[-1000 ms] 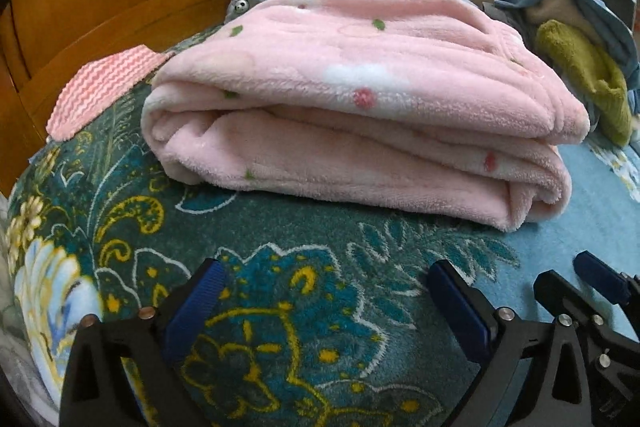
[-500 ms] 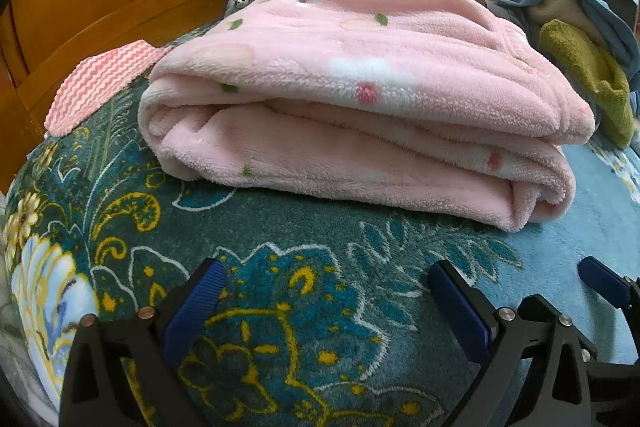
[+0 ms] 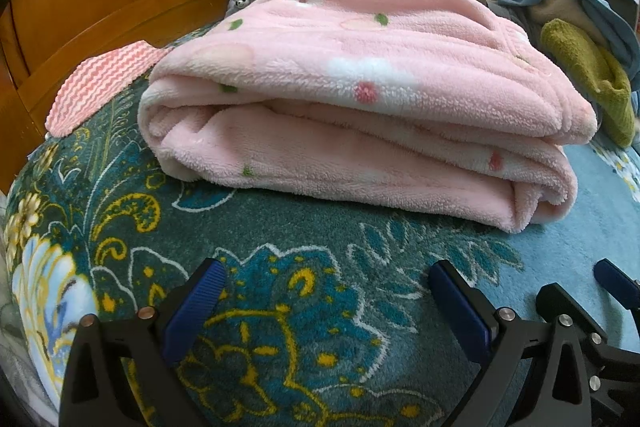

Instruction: Fold clothes

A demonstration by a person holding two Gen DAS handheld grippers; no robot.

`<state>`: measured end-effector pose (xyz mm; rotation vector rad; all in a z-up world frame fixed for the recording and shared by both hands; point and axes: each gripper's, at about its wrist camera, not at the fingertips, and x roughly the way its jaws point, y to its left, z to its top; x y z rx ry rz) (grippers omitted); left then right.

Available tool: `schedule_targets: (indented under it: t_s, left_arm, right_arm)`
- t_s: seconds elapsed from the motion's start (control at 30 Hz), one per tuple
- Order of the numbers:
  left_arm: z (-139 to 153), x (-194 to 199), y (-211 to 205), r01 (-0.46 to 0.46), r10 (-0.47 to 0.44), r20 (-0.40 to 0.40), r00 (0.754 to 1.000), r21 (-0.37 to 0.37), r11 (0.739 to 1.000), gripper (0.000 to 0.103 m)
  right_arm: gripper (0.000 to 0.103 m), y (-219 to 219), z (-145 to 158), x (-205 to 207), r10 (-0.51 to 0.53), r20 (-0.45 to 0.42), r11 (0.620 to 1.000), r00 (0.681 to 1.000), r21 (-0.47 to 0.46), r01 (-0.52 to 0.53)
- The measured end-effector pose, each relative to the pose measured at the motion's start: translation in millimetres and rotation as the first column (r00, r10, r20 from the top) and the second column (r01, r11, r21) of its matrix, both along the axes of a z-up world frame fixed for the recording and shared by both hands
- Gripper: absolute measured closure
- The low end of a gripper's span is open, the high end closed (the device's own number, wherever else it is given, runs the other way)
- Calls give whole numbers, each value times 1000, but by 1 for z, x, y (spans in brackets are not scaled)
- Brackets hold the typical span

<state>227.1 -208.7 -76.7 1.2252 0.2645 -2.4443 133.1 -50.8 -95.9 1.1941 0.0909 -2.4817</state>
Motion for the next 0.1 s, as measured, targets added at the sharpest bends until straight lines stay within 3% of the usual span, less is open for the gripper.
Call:
schedule_targets:
  t_s: [0.1]
  left_arm:
    - [-1,-1,-2,-1,1,1,1000,-3,1000,0]
  right_arm:
    - [11,2,0,0,1,2,1000,1000,-10,-1]
